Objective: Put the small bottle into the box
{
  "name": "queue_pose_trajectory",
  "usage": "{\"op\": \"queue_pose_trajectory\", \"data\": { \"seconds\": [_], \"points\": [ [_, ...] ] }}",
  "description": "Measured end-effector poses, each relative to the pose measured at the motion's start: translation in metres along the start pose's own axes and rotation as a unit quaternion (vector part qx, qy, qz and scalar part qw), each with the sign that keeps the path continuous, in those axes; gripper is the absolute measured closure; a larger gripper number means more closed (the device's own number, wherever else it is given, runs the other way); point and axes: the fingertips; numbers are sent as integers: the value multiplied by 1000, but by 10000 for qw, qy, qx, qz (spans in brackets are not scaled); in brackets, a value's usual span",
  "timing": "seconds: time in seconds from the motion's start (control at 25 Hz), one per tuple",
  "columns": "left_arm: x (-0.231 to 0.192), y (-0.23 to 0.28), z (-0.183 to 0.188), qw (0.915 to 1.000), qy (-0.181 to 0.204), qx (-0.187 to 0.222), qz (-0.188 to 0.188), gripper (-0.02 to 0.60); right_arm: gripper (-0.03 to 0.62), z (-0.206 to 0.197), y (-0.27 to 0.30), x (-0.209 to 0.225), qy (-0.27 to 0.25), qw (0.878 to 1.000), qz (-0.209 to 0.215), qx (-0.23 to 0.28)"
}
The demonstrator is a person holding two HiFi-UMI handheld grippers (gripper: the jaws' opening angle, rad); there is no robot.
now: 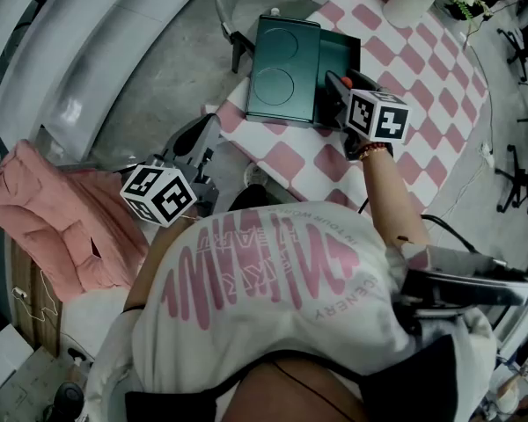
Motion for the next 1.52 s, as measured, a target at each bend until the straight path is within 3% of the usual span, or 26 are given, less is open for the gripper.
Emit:
{"op": "queue_pose_trajectory", "data": {
  "seconds": [0.28, 0.6, 0.88, 1.08, 1.32, 1.52],
  "points": [
    [8, 2, 2, 10000, 58, 16, -34, 574, 382, 6, -4, -6, -32, 9998, 197, 23],
    [32, 4, 6, 9995, 200, 84, -245, 574, 389, 19, -29, -10, -59, 9989, 150, 444],
    [42, -6, 7, 9991, 297, 139, -285, 574, 537, 35, -58, -17, -24, 9955, 74, 947],
    [54, -15, 10, 9983, 355, 245, -395, 574, 562, 43, -83, -33, -41, 9913, 148, 1305],
    [83, -30, 22, 9953, 405, 504, -727, 574, 571, 54, -123, -64, 17, 9791, 578, 1952],
    [115, -57, 36, 9852, 246, 915, -1425, 574, 571, 61, -169, -91, 100, 9630, 821, 2564]
  ]
}}
Point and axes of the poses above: the fingertips, and each gripper's own axes: y forward along the fingers, x to its right, z out of its top, and after that the axes turned 15 degrees about z, right-handed
